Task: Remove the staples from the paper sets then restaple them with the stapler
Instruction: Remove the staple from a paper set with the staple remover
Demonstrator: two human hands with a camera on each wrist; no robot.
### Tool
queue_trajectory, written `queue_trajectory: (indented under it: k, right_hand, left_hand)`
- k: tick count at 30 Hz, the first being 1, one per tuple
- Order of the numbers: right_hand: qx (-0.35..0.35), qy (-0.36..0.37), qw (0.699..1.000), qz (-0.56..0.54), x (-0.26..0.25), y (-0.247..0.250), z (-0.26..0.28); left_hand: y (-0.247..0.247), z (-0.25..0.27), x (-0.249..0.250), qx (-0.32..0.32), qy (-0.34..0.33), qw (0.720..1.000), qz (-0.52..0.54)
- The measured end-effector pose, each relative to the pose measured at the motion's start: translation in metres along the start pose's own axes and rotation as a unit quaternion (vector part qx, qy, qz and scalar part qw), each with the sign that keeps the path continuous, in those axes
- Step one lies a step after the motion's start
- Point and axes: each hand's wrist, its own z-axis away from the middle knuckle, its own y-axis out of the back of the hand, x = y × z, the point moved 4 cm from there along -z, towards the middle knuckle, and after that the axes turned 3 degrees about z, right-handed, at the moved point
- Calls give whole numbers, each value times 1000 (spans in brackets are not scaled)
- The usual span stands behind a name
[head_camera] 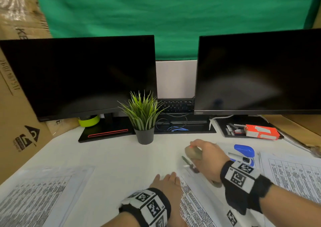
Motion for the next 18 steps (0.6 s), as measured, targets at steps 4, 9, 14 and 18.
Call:
queue_trajectory:
  k: [4, 9, 14, 18]
  right_hand:
    - [-57, -1, 998, 37, -1, -6, 1]
    - [-101, -18, 988, 119, -3, -38, 5]
    - [-78, -59, 991, 96, -3, -45, 4]
    - [-61, -66, 992, 90, 3, -42, 5]
  left_hand:
    - [-1, -2, -2, -9, -11, 1000, -2]
    - [2, 1, -1, -18, -22, 1000, -13]
    - [2, 3, -1, -23, -26, 999, -21]
    - [5, 5, -2, -36, -25, 999, -23]
